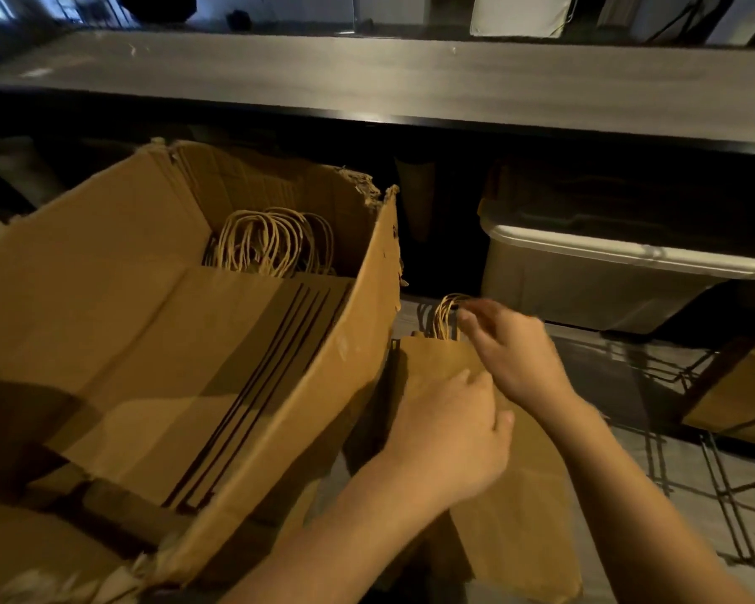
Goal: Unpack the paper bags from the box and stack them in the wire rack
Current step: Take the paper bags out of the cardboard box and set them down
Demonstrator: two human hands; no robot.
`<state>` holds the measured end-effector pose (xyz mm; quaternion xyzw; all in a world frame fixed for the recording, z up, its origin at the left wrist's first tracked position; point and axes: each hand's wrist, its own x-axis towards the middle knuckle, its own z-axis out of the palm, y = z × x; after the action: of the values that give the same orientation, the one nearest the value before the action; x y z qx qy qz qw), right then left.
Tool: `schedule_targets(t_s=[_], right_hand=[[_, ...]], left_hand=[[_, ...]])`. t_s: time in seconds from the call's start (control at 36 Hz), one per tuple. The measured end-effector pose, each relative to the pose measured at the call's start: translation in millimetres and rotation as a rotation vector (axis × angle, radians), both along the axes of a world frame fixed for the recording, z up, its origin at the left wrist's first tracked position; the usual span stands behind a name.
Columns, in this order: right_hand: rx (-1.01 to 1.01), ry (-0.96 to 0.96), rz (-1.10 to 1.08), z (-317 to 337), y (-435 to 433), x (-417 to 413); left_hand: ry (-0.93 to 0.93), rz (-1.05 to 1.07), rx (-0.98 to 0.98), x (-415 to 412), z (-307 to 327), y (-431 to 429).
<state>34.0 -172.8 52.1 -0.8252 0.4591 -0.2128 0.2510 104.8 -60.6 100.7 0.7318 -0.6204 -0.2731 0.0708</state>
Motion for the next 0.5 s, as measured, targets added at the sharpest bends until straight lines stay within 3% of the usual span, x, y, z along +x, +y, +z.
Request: schedule_targets(t_s=[0.08, 0.22, 0.5], right_hand=[[-0.040, -0.167, 0.076, 34.3, -1.2, 17.9], [-0.144, -0.261, 0.209, 87.9, 2.3, 52.1], [-0.301, -0.124, 0.414, 130.5, 19.8, 148.9]], left_hand=[[-0.167, -0.038, -0.189, 12.9, 36.4, 7.3], [-0.259, -0.026, -0.357, 54.6, 86.0, 21.6], [-0.420, 0.319, -0.443, 180.4, 102.9, 44.3]])
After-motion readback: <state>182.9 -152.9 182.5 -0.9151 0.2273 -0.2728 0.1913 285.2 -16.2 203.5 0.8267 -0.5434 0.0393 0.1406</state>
